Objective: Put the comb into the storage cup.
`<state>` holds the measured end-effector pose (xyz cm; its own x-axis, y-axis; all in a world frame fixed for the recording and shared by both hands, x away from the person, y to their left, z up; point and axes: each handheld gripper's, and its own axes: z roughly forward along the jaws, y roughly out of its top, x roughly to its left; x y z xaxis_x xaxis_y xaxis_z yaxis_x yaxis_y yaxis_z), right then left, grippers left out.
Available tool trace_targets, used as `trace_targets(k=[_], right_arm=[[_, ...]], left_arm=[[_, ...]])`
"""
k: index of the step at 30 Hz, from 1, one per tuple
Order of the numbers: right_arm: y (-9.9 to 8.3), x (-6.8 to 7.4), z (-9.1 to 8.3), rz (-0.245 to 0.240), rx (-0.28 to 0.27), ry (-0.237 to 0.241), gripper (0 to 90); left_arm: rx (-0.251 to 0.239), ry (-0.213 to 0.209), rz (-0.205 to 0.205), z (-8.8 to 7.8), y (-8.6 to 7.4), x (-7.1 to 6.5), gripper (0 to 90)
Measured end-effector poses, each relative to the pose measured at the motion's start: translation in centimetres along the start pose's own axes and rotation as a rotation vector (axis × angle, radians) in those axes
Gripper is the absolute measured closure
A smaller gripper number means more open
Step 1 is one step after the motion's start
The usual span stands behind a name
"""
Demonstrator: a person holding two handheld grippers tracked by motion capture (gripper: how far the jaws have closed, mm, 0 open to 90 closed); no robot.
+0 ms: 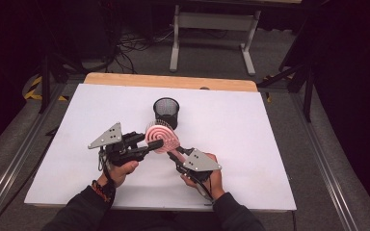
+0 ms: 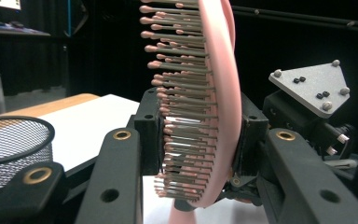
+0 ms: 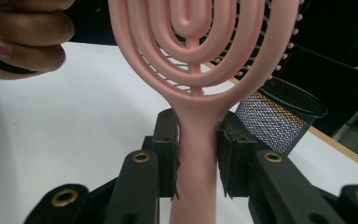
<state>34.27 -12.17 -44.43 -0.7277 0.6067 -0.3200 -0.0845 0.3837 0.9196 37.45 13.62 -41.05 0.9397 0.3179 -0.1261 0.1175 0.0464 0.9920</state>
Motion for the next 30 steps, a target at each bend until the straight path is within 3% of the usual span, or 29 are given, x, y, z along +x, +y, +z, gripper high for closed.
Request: trace_targets(k=[7,19,25,30], right_arm=[[0.1,0.1,0.1,0.009,-0.004,0.017,68.0],[0.1,-0.5,-0.2,0.036,-0.017,0.029,60.7],[0.2,-1.1,-0.9,0.058,-0.027,0.016,54.9],[0.1,-2.0,-1.8,0.049,-0.021,-0.033,46.0]], left_arm=[[-0.02,0.034,0.016,-0.3,0.4,-0.4,63.2],[-0.012,0.092,0.05,-1.4,1.3,-0.2,64.0],[-0.028,0.116,0.06,-2.1,1.8,0.0,64.0],[-0.035,0.141,0.073,-2.5,2.2,0.2,64.0]])
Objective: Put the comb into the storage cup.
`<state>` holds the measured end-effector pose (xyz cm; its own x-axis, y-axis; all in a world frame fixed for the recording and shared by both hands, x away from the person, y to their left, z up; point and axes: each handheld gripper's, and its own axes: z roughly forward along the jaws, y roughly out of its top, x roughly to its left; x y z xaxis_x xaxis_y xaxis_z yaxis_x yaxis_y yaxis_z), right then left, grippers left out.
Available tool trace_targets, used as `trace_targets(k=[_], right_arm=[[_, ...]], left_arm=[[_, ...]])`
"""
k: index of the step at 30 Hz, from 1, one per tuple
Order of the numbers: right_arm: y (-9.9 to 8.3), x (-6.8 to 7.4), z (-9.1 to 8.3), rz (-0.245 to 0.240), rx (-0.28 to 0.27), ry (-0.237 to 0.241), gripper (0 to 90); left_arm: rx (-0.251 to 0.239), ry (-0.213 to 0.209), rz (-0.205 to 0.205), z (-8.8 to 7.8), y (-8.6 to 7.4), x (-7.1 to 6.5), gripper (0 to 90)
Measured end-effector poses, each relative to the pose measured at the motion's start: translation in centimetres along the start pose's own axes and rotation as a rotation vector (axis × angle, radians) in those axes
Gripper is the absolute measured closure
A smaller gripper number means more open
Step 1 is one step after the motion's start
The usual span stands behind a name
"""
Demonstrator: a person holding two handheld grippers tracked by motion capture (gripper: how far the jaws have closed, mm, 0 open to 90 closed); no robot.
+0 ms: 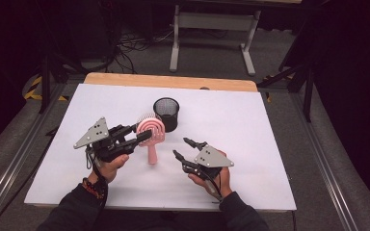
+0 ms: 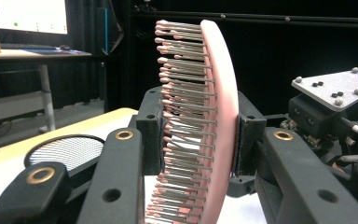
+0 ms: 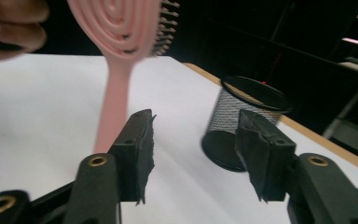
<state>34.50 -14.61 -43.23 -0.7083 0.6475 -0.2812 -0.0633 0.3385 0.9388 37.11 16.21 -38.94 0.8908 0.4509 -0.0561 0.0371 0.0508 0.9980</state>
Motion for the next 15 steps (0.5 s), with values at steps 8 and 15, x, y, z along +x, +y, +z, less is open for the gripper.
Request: trace_targets(k=[8,15], right_arm=[[-0.4,-1.4,-1.4,0.005,0.009,-0.066,35.7],[-0.9,-2.1,-2.8,0.006,0.017,-0.098,29.5]], left_arm=[[-0.006,0.032,0.009,-0.4,0.4,0.8,64.0],[-0.003,0.058,0.018,-0.4,0.8,1.3,64.0]])
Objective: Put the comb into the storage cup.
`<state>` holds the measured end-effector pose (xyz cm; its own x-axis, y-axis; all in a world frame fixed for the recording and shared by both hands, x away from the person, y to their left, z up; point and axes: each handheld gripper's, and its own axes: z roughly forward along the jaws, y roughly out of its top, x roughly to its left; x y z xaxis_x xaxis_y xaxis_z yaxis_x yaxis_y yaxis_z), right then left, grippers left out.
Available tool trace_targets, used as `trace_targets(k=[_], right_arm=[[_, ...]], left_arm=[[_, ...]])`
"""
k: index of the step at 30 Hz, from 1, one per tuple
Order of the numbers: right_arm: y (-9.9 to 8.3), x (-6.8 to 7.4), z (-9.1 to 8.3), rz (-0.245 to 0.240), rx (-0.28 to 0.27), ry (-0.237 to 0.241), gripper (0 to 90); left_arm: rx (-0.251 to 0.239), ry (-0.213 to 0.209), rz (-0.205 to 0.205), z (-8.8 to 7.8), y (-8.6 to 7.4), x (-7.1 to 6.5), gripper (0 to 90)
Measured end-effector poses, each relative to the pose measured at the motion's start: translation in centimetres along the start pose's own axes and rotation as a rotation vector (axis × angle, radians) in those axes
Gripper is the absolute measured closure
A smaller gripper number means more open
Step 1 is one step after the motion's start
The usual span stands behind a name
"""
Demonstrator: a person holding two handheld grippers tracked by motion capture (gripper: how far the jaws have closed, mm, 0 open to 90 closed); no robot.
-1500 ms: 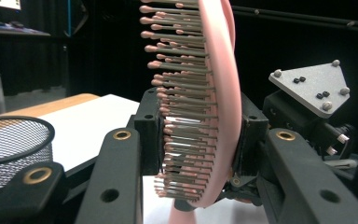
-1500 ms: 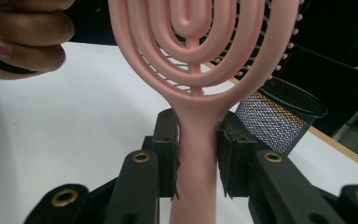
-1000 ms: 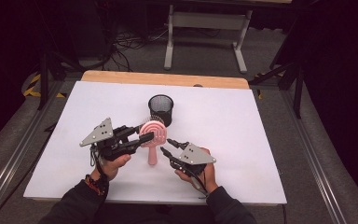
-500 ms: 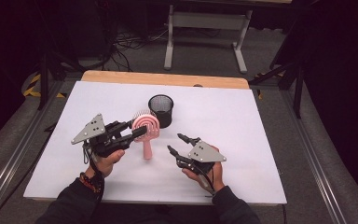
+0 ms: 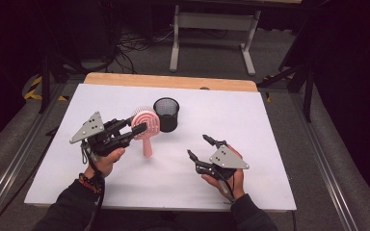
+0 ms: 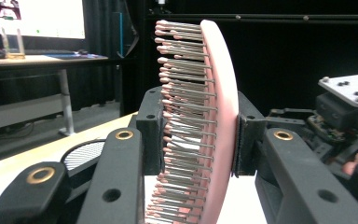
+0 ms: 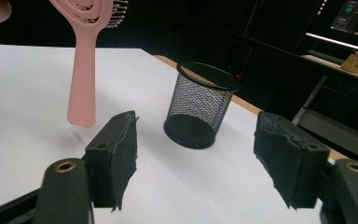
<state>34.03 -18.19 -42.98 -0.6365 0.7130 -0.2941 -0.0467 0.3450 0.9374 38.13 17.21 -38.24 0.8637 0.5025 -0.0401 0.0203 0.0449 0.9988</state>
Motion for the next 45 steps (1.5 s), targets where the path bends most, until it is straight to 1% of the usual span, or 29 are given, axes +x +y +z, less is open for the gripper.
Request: trace_targets(k=[2,3,5,7,8,9,14,17,19,21,22,25,28,29,30,31,33,35,38,39,41,43,45], right_arm=[[-0.2,-0.2,-0.4,0.006,-0.011,-0.006,24.8],[-0.4,-0.4,-0.7,0.019,-0.019,-0.013,23.5],[-0.7,-0.7,-1.1,0.024,-0.02,-0.02,20.5],[-1.1,-1.1,-1.6,0.03,-0.017,-0.032,18.9],[-1.1,-1.1,-1.6,0.03,-0.017,-0.032,18.9],[-1.3,-1.3,-1.9,0.036,-0.017,-0.038,17.7],[-1.9,-1.7,-2.5,0.038,-0.019,-0.051,16.4],[-2.2,-2.0,-2.9,0.041,-0.023,-0.06,16.0],[-2.4,-2.2,-3.2,0.047,-0.023,-0.068,13.9],[-2.5,-2.3,-3.5,0.054,-0.011,-0.088,12.1],[-2.7,-2.3,-3.7,0.048,0.0,-0.096,11.6],[-2.9,-2.2,-4.0,0.045,0.006,-0.094,11.2],[-3.2,-2.3,-4.3,0.039,0.018,-0.102,10.4],[-3.3,-2.5,-4.4,0.045,0.021,-0.113,10.3],[-3.3,-2.5,-4.4,0.045,0.021,-0.113,10.3],[-3.4,-2.6,-4.5,0.047,0.024,-0.122,10.3],[-3.5,-2.8,-4.8,0.055,0.022,-0.128,10.3],[-3.6,-3.0,-5.0,0.061,0.023,-0.134,10.3],[-3.8,-3.5,-5.3,0.066,0.032,-0.151,10.2],[-3.8,-3.5,-5.3,0.066,0.032,-0.151,10.2],[-3.8,-3.6,-5.3,0.075,0.037,-0.169,10.2],[-3.8,-3.7,-5.3,0.078,0.032,-0.166,10.5],[-3.7,-3.6,-5.3,0.073,0.031,-0.163,10.5]], left_arm=[[-0.004,0.008,0.002,0.0,0.2,0.2,64.0],[-0.007,0.011,-0.001,0.0,0.3,0.3,64.0],[-0.013,0.012,0.006,0.0,0.6,0.5,64.0],[-0.018,0.023,0.013,0.0,1.1,0.6,64.0],[-0.018,0.023,0.013,0.0,1.1,0.6,64.0],[-0.019,0.035,0.021,0.0,1.5,0.9,64.0],[-0.027,0.041,0.029,0.0,2.2,1.1,63.9],[-0.024,0.045,0.049,0.2,2.7,1.2,63.9],[-0.023,0.044,0.061,0.5,3.2,1.2,64.0],[-0.023,0.045,0.066,0.7,3.5,1.3,63.9],[-0.029,0.044,0.065,1.0,3.9,1.4,64.0],[-0.029,0.042,0.076,1.3,4.3,1.4,63.9],[-0.036,0.041,0.073,1.7,4.7,1.5,63.9],[-0.038,0.043,0.078,1.8,4.9,1.5,63.9],[-0.036,0.044,0.08,1.9,5.0,1.6,63.9],[-0.042,0.042,0.073,2.0,5.1,1.6,63.9],[-0.045,0.042,0.073,2.3,5.5,1.6,63.9],[-0.045,0.043,0.078,2.6,5.8,1.7,63.9],[-0.064,0.032,0.089,3.1,6.4,1.6,63.9],[-0.063,0.033,0.099,3.2,6.6,1.6,63.9],[-0.062,0.045,0.11,3.6,7.0,1.5,63.9],[-0.071,0.038,0.101,3.9,7.3,1.8,63.9],[-0.077,0.042,0.099,4.2,7.6,2.0,63.9]])
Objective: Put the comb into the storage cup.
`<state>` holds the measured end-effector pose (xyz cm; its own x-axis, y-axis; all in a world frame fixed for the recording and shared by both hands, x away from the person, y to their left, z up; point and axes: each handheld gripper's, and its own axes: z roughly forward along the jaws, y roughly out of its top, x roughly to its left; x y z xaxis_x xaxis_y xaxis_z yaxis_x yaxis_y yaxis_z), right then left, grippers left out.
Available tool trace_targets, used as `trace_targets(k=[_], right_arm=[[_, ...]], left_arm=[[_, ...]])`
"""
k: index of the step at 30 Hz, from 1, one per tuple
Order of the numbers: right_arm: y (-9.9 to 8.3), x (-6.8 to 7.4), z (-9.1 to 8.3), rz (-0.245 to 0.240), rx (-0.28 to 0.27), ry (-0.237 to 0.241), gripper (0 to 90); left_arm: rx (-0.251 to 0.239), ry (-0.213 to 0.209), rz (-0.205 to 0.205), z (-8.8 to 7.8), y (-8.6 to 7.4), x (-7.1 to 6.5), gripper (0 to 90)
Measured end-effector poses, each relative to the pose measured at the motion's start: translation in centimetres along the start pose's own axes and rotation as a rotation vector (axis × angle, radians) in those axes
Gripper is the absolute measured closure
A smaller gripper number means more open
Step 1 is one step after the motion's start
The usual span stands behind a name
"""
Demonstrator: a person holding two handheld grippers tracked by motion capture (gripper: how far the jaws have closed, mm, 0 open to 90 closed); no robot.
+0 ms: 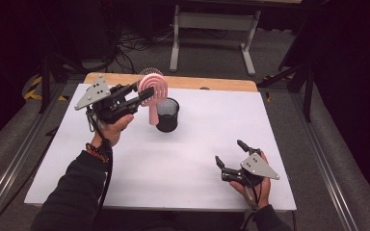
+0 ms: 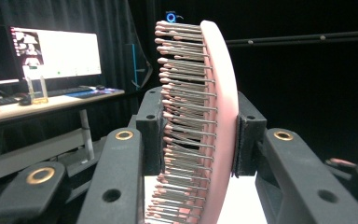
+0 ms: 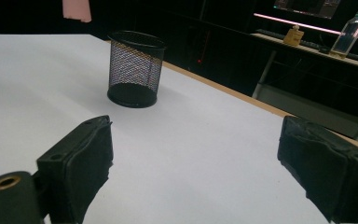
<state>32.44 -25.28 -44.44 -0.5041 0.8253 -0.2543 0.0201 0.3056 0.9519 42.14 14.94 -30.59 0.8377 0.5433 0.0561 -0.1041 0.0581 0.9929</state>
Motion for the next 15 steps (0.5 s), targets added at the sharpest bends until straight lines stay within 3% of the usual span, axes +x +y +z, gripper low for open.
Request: trace_targets(k=[6,15], right_arm=[[-0.1,0.0,0.2,-0.001,0.004,0.007,10.4],[-0.1,-0.1,0.0,0.009,-0.009,0.005,10.4]], left_arm=[[-0.003,-0.005,0.028,0.9,1.2,0.3,63.9],[-0.022,0.001,0.035,2.6,1.9,1.0,63.9]])
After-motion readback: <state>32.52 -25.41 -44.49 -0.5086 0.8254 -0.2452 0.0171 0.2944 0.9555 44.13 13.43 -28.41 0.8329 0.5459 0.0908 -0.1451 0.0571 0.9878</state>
